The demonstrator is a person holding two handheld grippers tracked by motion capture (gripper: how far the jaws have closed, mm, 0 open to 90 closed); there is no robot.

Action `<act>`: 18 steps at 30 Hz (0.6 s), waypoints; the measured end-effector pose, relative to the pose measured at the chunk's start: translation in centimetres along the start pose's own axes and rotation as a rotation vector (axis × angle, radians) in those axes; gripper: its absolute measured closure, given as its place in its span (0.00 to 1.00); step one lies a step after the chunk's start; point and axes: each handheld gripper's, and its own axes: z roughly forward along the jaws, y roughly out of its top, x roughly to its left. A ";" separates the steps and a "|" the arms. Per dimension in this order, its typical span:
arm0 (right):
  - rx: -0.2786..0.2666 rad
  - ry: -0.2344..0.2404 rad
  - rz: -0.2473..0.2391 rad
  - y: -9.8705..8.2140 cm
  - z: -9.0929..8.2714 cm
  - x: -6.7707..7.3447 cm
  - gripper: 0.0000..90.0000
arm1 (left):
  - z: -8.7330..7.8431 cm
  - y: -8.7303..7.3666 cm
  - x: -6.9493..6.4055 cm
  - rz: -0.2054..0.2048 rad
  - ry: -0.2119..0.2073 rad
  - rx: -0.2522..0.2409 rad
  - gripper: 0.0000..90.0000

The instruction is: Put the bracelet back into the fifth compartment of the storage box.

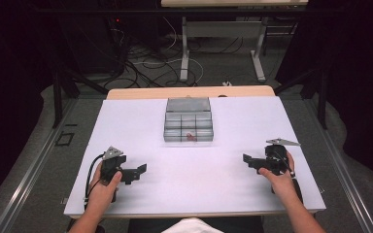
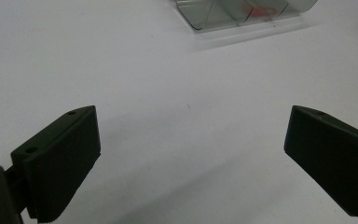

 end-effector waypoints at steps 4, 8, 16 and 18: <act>-0.014 -0.009 0.038 -0.3 0.0 -0.7 0.03 | -0.2 0.1 0.1 0.010 -0.010 0.019 0.04; -0.017 -0.021 0.081 -0.5 -0.1 -1.5 0.04 | -0.1 0.0 0.1 0.002 -0.009 0.011 0.04; -0.028 -0.056 0.110 -0.6 -0.3 -2.8 0.05 | -0.1 0.1 0.1 0.003 -0.012 0.018 0.04; -0.031 -0.064 0.116 -0.6 -0.3 -3.0 0.06 | -0.1 0.1 0.1 0.005 -0.011 0.019 0.04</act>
